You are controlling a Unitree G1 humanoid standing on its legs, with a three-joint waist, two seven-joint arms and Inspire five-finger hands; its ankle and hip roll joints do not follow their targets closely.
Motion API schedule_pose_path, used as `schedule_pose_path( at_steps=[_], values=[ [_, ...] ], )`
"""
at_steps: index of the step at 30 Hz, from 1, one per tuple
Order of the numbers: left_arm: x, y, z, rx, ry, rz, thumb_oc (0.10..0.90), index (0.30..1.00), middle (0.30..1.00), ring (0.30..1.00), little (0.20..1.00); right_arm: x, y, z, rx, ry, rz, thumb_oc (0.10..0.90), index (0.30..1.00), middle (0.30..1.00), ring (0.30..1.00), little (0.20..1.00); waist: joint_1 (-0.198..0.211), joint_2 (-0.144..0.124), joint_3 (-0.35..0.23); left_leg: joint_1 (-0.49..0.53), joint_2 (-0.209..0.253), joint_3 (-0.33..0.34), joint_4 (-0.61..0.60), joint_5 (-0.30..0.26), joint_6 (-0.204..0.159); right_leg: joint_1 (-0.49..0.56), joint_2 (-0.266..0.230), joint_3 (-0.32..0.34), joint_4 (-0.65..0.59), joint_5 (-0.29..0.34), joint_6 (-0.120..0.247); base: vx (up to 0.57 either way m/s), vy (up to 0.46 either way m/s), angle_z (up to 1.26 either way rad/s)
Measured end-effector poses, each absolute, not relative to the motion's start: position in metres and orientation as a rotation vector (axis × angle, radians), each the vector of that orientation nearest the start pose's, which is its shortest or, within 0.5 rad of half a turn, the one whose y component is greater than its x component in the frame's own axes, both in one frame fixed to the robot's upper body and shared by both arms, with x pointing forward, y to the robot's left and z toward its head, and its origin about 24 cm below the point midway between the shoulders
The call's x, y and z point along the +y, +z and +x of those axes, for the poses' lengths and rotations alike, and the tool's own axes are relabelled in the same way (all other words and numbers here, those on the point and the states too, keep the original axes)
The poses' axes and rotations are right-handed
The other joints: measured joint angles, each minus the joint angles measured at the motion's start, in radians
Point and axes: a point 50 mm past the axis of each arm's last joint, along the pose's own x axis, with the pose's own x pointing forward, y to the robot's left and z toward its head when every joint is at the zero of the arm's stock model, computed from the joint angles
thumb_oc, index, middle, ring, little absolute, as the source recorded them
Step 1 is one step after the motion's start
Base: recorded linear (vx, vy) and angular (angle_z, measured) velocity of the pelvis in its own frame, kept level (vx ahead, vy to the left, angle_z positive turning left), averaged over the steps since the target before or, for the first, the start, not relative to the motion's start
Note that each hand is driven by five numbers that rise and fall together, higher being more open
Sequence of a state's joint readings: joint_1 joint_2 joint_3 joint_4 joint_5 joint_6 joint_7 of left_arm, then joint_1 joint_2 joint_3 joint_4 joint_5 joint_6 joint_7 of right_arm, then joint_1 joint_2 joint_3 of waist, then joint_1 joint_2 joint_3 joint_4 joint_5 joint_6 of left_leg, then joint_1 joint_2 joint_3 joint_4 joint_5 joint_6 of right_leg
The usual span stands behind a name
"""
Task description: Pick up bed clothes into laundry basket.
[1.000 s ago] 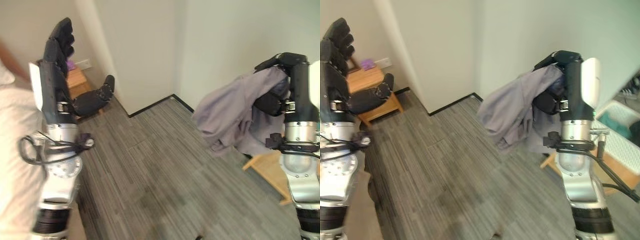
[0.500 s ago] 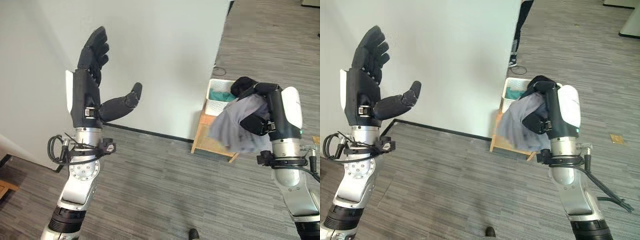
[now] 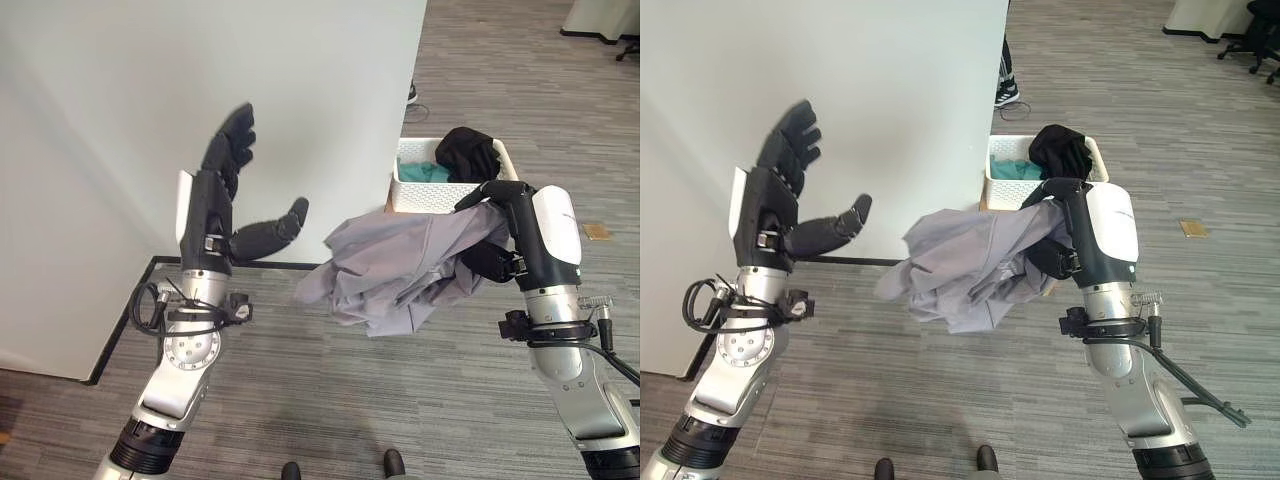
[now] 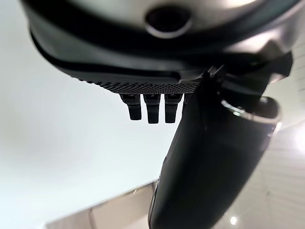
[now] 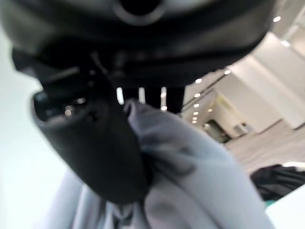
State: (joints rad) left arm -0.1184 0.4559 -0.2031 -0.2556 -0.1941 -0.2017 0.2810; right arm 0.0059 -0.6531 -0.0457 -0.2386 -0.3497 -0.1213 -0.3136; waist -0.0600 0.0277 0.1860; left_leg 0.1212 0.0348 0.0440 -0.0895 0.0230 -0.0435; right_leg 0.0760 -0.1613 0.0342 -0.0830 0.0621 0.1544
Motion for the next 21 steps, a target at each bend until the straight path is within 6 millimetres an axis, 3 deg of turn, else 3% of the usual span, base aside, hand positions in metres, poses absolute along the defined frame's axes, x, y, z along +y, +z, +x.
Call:
schedule_pose_path(
  at_steps=[2,4,5,6,9,12,15,16,17,19,21],
  values=[
    [0.169,0.123,0.25,-0.405,-0.044,0.167,0.8,0.9,0.9,0.9,0.9,-0.244,0.135,0.24,-0.424,-0.244,-0.938,0.4,0.3,0.3,0.3,0.3,-0.004,0.004,0.0,-0.013,0.005,0.031,0.001,-0.008,0.01,-0.064,0.01,-0.001,0.064,0.001,0.0,0.14,0.149,-0.5],
    [0.174,0.103,0.245,-0.314,-0.041,0.199,0.8,0.9,0.9,0.9,0.9,-0.249,0.12,0.236,-0.34,-0.253,-0.949,0.4,0.3,0.3,0.3,0.3,-0.001,0.021,0.007,-0.018,0.024,0.082,0.001,-0.025,0.032,-0.208,0.035,-0.027,0.263,-0.001,0.007,0.08,0.119,-0.77],
    [0.176,0.093,0.247,-0.272,-0.033,0.227,0.8,0.9,0.9,0.9,0.9,-0.25,0.115,0.236,-0.315,-0.258,-0.95,0.4,0.3,0.3,0.3,0.3,0.0,0.029,0.019,-0.008,0.041,0.113,0.001,-0.016,0.032,-0.257,0.032,-0.076,0.35,0.004,0.029,0.13,0.09,-0.72],
    [0.181,0.075,0.248,-0.175,-0.022,0.262,0.8,0.9,0.9,0.9,0.9,-0.254,0.107,0.234,-0.266,-0.261,-0.954,0.4,0.3,0.3,0.3,0.3,-0.014,0.026,0.029,0.014,0.037,0.137,0.001,-0.031,0.047,-0.293,-0.004,-0.18,0.436,0.006,0.046,0.14,0.09,-0.67],
    [0.188,0.053,0.236,-0.073,0.002,0.268,0.8,0.9,0.9,0.9,0.9,-0.255,0.106,0.234,-0.264,-0.274,-0.958,0.4,0.3,0.3,0.3,0.3,-0.016,0.019,0.034,0.03,0.017,0.205,-0.002,-0.052,0.056,-0.354,-0.099,-0.37,0.534,-0.019,0.033,0.18,-0.01,-0.68],
    [0.188,0.049,0.232,-0.05,-0.013,0.247,0.8,0.9,0.9,0.9,0.9,-0.254,0.107,0.234,-0.266,-0.272,-0.964,0.4,0.3,0.3,0.3,0.3,-0.013,0.017,0.036,0.02,0.021,0.222,0.002,-0.062,0.045,-0.359,-0.106,-0.414,0.464,-0.034,0.024,0.32,-0.177,-0.36],
    [0.188,0.049,0.235,-0.047,-0.013,0.222,0.8,0.9,0.9,0.9,0.9,-0.253,0.105,0.234,-0.263,-0.267,-0.962,0.4,0.3,0.3,0.3,0.3,-0.019,0.027,0.041,0.015,0.061,0.223,0.002,-0.078,0.019,-0.368,-0.04,-0.409,0.265,-0.017,-0.007,0.28,-0.17,0.05],
    [0.188,0.047,0.236,-0.041,-0.012,0.215,0.8,0.9,0.9,0.9,0.9,-0.254,0.105,0.234,-0.261,-0.27,-0.964,0.4,0.3,0.3,0.3,0.3,-0.023,0.029,0.041,0.02,0.07,0.216,0.002,-0.075,-0.001,-0.354,-0.028,-0.414,0.2,0.048,-0.041,0.22,-0.204,0.1],
    [0.186,0.044,0.236,-0.027,-0.003,0.19,0.8,0.9,0.9,0.9,0.9,-0.255,0.107,0.236,-0.261,-0.275,-0.969,0.4,0.3,0.3,0.3,0.3,-0.025,0.059,0.045,0.04,0.109,0.219,0.001,-0.078,-0.019,-0.304,0.028,-0.439,0.148,0.089,-0.115,0.24,-0.223,0.01],
    [0.182,0.047,0.238,-0.043,-0.01,0.174,0.8,0.9,0.9,0.9,0.9,-0.258,0.11,0.237,-0.261,-0.281,-0.985,0.4,0.3,0.3,0.3,0.3,-0.012,0.079,0.047,0.058,0.134,0.223,0.0,-0.045,-0.032,-0.285,0.069,-0.44,0.14,0.085,-0.163,0.28,-0.228,-0.18],
    [0.174,0.05,0.242,-0.065,-0.012,0.137,0.8,0.9,0.9,0.9,0.9,-0.262,0.11,0.237,-0.251,-0.279,-1.011,0.4,0.3,0.3,0.3,0.3,-0.015,0.084,0.05,0.091,0.162,0.214,0.024,0.009,-0.074,-0.233,0.089,-0.443,0.14,0.045,-0.171,0.28,-0.255,-0.05]
  ],
)
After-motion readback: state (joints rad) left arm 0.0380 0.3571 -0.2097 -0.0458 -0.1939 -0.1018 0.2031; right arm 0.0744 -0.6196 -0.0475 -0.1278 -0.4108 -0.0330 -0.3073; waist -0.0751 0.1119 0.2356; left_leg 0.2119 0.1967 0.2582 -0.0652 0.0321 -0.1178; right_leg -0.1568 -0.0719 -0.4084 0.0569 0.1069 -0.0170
